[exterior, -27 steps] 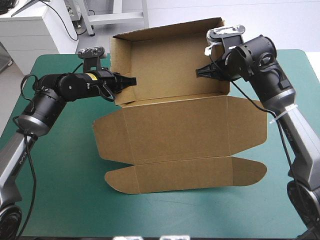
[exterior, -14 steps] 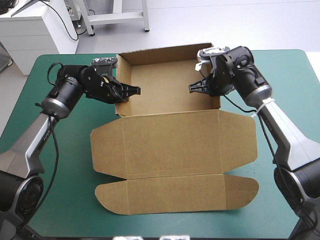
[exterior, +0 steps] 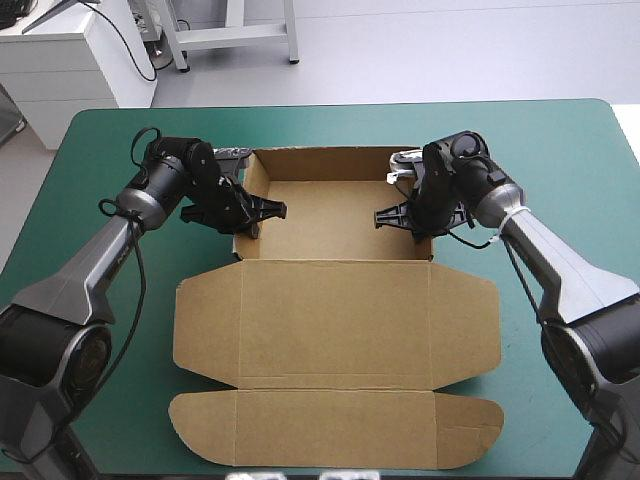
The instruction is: Fold the box
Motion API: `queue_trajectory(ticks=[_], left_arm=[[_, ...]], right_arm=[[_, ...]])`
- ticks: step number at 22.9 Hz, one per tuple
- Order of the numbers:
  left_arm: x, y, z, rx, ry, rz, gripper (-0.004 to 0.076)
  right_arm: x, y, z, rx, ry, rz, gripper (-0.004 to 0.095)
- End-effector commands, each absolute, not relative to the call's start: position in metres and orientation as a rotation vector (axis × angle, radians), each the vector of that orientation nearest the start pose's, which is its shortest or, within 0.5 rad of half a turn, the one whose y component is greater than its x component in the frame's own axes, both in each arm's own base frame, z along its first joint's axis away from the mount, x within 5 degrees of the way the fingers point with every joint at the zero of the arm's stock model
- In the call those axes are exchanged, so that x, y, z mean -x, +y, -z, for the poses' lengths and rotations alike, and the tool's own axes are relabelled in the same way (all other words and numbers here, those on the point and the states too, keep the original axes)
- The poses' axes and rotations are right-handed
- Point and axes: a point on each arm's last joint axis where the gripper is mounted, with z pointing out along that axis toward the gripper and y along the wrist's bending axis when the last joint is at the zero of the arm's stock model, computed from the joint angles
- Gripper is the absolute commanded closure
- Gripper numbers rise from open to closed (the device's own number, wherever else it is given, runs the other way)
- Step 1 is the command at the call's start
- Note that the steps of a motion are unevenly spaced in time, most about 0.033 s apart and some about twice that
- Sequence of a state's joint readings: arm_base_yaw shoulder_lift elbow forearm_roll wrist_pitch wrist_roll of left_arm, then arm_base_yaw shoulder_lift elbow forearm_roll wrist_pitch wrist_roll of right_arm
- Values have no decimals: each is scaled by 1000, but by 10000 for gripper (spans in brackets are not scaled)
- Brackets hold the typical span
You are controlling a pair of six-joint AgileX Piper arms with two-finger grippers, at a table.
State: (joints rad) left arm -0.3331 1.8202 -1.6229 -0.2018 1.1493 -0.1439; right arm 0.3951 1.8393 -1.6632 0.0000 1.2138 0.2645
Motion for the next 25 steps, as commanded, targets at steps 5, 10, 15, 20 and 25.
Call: queue_trajectory(ticks=[5, 10, 15, 20, 25], left_arm=[[-357, -153, -309, -289, 2817, 350, 731], [-359, -156, -301, -278, 2842, 377, 731], [-359, -156, -300, -350, 2839, 370, 729], [-358, -156, -299, -395, 2847, 361, 538], [-360, -156, -300, -403, 2821, 358, 190]], right_arm=[[-358, 133, -313, 188, 2868, -218, 929], [-360, 132, -311, 192, 2864, -192, 929], [-363, 133, -304, 204, 2878, -185, 845], [-363, 133, -304, 213, 2882, -185, 433], [-365, 133, -305, 163, 2860, -195, 227]])
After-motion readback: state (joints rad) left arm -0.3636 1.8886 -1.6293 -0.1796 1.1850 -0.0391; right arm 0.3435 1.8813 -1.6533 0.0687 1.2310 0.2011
